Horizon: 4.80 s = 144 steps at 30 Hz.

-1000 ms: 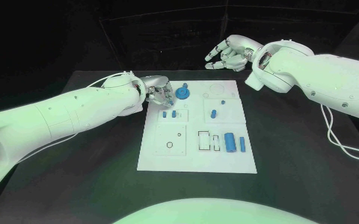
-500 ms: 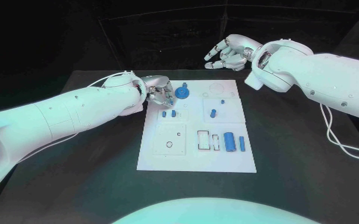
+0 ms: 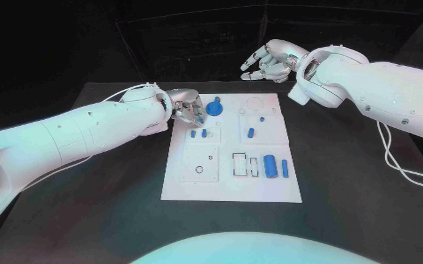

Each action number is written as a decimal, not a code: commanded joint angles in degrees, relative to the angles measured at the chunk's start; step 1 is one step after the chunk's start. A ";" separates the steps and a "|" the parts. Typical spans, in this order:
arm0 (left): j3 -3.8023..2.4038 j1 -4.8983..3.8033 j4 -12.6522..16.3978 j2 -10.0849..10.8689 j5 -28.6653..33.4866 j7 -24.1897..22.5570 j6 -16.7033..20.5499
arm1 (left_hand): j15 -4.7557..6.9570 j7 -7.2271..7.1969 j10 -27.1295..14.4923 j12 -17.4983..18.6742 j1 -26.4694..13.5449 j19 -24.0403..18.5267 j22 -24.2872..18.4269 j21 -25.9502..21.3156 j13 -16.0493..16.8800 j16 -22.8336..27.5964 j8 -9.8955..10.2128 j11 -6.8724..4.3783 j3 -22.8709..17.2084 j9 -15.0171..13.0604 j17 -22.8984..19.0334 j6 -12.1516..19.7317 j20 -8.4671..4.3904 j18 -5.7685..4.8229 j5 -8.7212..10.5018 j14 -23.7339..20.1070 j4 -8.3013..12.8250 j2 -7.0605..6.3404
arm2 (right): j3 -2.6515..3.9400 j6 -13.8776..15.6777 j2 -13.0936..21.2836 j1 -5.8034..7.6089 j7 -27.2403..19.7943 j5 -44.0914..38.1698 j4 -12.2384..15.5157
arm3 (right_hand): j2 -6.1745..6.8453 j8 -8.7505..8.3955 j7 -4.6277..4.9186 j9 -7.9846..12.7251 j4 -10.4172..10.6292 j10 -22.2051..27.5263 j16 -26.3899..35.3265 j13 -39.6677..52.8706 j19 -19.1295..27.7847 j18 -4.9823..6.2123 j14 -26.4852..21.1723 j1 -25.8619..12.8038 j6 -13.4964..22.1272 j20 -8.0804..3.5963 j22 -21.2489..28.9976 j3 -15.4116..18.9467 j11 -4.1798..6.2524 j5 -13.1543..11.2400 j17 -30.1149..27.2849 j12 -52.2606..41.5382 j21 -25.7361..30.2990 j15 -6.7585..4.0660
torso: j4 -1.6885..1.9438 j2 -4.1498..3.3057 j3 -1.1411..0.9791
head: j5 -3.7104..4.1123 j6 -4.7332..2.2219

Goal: Assemble the parts on the task board

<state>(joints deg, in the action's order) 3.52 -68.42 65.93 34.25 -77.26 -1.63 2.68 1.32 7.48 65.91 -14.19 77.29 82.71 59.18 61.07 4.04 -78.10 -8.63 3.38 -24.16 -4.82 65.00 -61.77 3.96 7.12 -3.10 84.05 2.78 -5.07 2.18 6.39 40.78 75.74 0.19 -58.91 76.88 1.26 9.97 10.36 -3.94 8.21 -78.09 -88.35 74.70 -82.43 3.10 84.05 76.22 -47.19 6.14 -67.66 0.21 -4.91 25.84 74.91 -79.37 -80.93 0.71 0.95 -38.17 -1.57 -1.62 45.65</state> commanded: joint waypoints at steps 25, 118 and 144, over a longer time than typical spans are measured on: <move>0.12 0.01 0.17 1.23 0.12 0.29 1.04 | 0.05 0.32 0.02 2.19 -1.97 -0.02 0.57 0.20 0.09 -0.12 5.15 0.16 -1.57 1.24 -0.80 7.37 0.27 -0.60 0.15 1.33 0.87 -1.66 | 0.03 0.17 0.38 0.11 0.21 -0.13 -0.55 | -0.01 0.84 -0.61 0.07 0.58 11.79 2.97 -16.41 2.59 2.11 3.96 1.23 0.37 -0.37 6.56 -0.16 0.37 0.20 7.76 13.42 3.62 -0.82 | 0.04 0.04 0.06 | 0.15 -0.09; 0.07 0.10 14.28 14.89 74.31 -24.57 10.67 | -0.75 1.29 -1.16 -6.62 -2.21 -9.99 -19.87 -23.18 4.05 9.82 0.48 0.74 -0.94 0.88 -19.77 1.49 1.15 3.30 -0.32 -7.53 2.45 0.93 | -2.53 -4.07 0.91 -9.88 8.98 -38.87 1.77 | 5.39 -1.71 -2.56 -0.33 -6.81 13.24 12.95 -70.84 2.54 3.29 2.29 7.33 -17.16 -1.13 15.53 -27.13 1.18 -17.51 -5.84 61.48 10.27 -1.75 | -0.09 0.02 0.08 | 4.50 -1.82; 0.08 0.09 13.16 15.18 74.31 -23.99 10.64 | -0.93 1.63 -1.82 -7.06 -2.15 -9.97 -19.96 -23.37 4.21 9.76 0.55 1.02 -0.69 0.96 -19.89 2.04 1.27 3.27 -0.30 -7.63 2.63 1.02 | -2.15 5.43 7.57 -8.96 10.44 -37.45 11.71 | 5.79 -1.95 -2.63 -0.23 -7.76 12.70 12.53 -70.89 2.23 3.16 2.41 6.73 -17.60 -1.32 14.74 -28.19 1.28 -17.96 -5.51 61.91 9.80 -1.88 | -0.03 0.01 0.18 | 4.58 -1.87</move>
<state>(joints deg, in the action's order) 3.61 -68.26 79.10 49.37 -3.09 -25.61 13.82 0.60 8.90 64.52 -20.92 75.04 72.92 39.28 37.95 8.17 -68.55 -7.99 4.44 -24.91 -3.92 45.17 -59.99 5.03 9.29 -3.36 76.77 5.15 -4.32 -0.03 9.89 48.19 66.56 10.22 -97.37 87.94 7.08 8.20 7.64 -4.11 0.49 -65.12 -75.55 3.71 -79.97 6.24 84.05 83.66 -64.33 4.90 -52.86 -27.79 -3.58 8.18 69.34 -17.84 -70.95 -0.74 0.98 -38.14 -1.43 3.06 43.71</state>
